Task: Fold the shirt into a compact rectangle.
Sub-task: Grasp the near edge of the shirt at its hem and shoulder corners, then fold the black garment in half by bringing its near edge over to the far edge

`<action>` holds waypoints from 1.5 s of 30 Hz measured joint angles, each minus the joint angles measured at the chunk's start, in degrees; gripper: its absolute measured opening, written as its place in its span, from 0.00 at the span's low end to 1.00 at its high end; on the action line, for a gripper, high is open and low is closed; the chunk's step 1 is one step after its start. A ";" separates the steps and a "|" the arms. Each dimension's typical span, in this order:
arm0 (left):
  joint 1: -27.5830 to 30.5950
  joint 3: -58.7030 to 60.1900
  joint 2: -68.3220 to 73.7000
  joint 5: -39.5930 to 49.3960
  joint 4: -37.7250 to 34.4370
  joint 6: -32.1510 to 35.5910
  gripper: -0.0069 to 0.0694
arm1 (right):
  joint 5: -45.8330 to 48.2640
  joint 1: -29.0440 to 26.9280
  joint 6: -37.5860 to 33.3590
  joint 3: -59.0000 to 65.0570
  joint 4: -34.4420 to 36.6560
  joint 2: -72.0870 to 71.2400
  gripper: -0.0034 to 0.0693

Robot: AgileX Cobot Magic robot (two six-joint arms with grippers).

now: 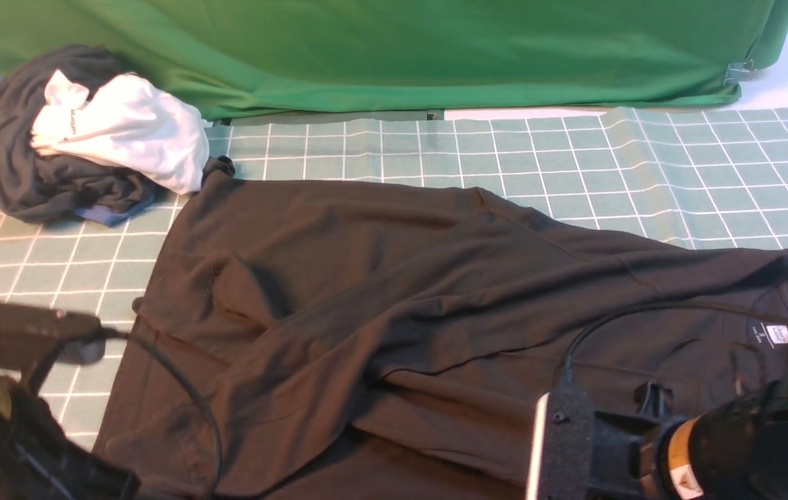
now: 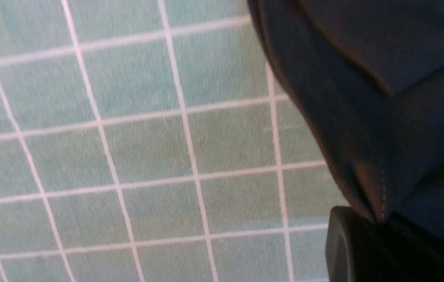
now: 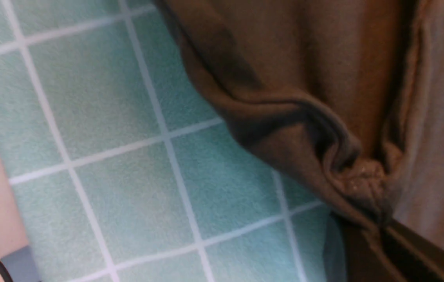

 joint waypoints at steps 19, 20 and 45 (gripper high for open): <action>8.64 -24.66 15.89 -14.55 -0.01 -1.47 0.11 | 5.33 -14.95 0.14 -20.19 -9.95 5.94 0.08; 9.21 -25.64 17.07 -15.10 -0.27 -1.11 0.11 | 5.33 -15.39 0.00 -20.76 -9.95 6.57 0.08; 17.08 -57.12 55.30 -18.09 -5.99 0.14 0.11 | -2.55 -24.03 -2.33 -51.12 -9.99 40.71 0.10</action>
